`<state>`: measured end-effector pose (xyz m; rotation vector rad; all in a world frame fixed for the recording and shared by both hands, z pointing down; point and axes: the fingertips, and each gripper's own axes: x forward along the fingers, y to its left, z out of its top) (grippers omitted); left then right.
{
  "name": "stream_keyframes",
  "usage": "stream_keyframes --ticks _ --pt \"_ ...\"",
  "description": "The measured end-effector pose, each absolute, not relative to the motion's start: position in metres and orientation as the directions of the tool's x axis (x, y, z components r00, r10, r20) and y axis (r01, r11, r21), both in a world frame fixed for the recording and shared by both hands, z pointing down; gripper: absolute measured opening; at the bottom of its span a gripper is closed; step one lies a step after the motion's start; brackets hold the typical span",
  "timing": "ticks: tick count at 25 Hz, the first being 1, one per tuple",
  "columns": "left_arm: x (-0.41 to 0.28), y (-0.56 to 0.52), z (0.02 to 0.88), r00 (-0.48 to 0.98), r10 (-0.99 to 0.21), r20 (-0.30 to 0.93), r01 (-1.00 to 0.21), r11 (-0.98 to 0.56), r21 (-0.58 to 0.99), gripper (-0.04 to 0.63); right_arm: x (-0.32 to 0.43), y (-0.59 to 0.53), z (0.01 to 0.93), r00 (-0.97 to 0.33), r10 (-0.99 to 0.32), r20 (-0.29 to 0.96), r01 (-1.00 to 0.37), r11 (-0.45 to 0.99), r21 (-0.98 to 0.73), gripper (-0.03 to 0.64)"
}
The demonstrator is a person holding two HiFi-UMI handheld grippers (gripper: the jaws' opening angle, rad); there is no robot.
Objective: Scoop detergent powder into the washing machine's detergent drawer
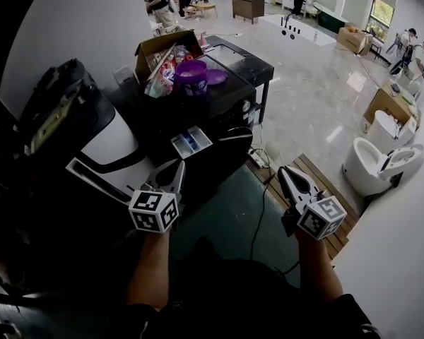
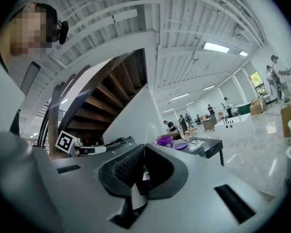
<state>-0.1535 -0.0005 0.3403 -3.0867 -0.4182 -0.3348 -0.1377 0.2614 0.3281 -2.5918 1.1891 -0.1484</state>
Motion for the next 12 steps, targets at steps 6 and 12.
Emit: stream_keyframes --ticks 6,12 --pt "-0.140 0.011 0.346 0.931 0.288 0.226 0.291 -0.956 0.018 0.008 -0.132 0.266 0.338 0.661 -0.750 -0.024 -0.712 -0.617 -0.333 0.020" --pt "-0.120 0.003 0.349 0.927 0.290 0.236 0.293 -0.956 0.025 0.008 -0.109 0.260 0.346 0.671 -0.741 0.006 -0.696 -0.633 -0.339 0.020"
